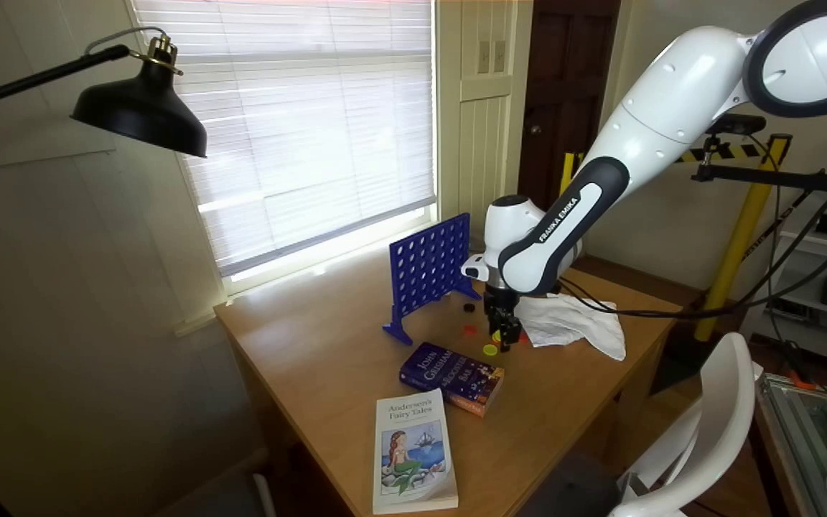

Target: Put one yellow disc on the stacked discs

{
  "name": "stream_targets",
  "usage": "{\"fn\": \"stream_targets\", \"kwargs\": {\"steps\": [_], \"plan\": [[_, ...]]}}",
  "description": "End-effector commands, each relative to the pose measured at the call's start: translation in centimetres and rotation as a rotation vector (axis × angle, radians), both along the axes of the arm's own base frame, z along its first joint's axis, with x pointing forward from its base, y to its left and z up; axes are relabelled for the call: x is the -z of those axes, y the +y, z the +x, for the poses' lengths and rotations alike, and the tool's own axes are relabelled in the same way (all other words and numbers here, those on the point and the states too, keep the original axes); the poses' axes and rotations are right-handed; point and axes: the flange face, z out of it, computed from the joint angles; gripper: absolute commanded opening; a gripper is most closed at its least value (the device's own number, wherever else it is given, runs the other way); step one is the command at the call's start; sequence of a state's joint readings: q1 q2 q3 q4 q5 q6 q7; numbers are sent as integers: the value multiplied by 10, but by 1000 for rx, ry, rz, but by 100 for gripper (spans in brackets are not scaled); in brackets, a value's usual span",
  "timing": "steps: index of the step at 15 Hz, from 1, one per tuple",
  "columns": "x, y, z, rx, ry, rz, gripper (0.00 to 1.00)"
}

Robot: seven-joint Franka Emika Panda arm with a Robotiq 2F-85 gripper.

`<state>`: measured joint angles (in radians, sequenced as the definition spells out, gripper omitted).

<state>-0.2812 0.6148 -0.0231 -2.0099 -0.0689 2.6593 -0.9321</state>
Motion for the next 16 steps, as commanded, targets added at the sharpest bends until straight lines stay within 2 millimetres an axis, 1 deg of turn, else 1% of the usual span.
{"fn": "stream_targets", "kwargs": {"steps": [1, 3, 5, 6, 7, 8, 14, 16], "plan": [[-1, -5, 3, 30, 21, -20, 68], [-2, -7, 2, 41, 22, -24, 69], [-1, -7, 1, 41, 24, -21, 66], [-1, -7, 1, 43, 25, -21, 59], [0, -7, 2, 43, 22, -20, 54], [0, -6, 1, 44, 23, -20, 52], [0, -8, 1, 49, 27, -20, 55], [0, -8, 2, 48, 28, -19, 52]]}}
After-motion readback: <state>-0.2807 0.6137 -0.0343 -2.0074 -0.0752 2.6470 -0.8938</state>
